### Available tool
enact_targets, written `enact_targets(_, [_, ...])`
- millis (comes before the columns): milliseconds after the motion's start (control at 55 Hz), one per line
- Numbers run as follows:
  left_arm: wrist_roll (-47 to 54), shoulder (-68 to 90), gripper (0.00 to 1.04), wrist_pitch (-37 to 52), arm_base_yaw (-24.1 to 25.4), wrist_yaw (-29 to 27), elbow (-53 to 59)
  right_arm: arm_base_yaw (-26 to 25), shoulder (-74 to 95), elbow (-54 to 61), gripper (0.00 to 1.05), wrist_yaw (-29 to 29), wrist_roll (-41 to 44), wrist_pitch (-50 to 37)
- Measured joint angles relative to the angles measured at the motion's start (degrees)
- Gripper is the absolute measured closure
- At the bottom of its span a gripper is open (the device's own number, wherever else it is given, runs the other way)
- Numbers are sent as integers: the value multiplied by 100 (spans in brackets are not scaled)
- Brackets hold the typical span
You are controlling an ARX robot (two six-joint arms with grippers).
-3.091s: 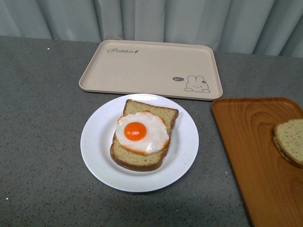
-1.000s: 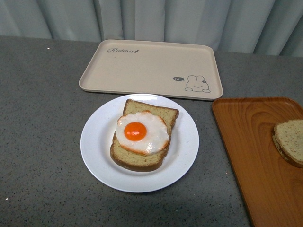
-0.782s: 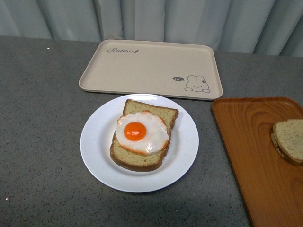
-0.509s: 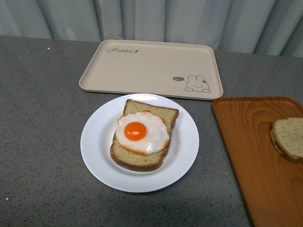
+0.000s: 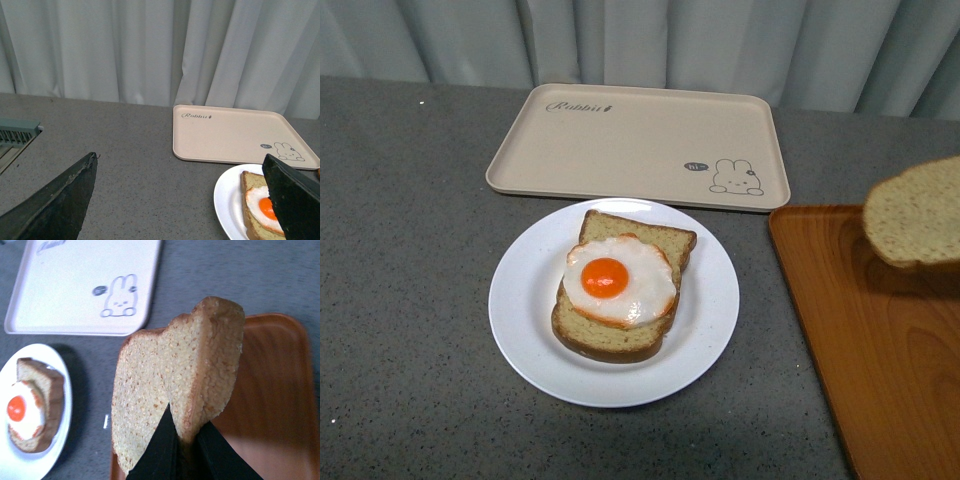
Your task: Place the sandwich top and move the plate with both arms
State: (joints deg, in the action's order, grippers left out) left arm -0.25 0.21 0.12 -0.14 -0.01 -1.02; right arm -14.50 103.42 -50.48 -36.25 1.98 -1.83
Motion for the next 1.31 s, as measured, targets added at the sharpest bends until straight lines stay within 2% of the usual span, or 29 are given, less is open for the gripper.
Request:
enact_targets(73, [0,0,6,0,0,0,0,417,-315,229,101,-11,-87,-26])
enact_targets(182, [0,0,6,0,0,0,0,1541,-802,535,101,22,-376,-264])
enact_targets(327, [0,0,6,0,0,0,0,2717,-669,354,101,321,-901,-636])
enact_targets(400, [0,0,6,0,0,2,0,3036,-433,155,101,481,-1054,-688])
enact_targets(582, [0,0,6,0,0,0,0,3532,280,-293,101,1108,-1143,-745])
enact_targets(691, [0,0,6,0,0,0,0,3696,579,-431,101,1204,-1145,-728])
enact_targets(1036, [0,0,6,0,0,0,0,3829,1091,-562,101,1626,-1121,-660])
enact_targets(1200, [0,0,6,0,0,0,0,3827,1178,-588,64,1792,-1099,-592])
enact_targets(1309, [0,0,6,0,0,2,0,3807,1176,-577,48,1867,-1097,-605])
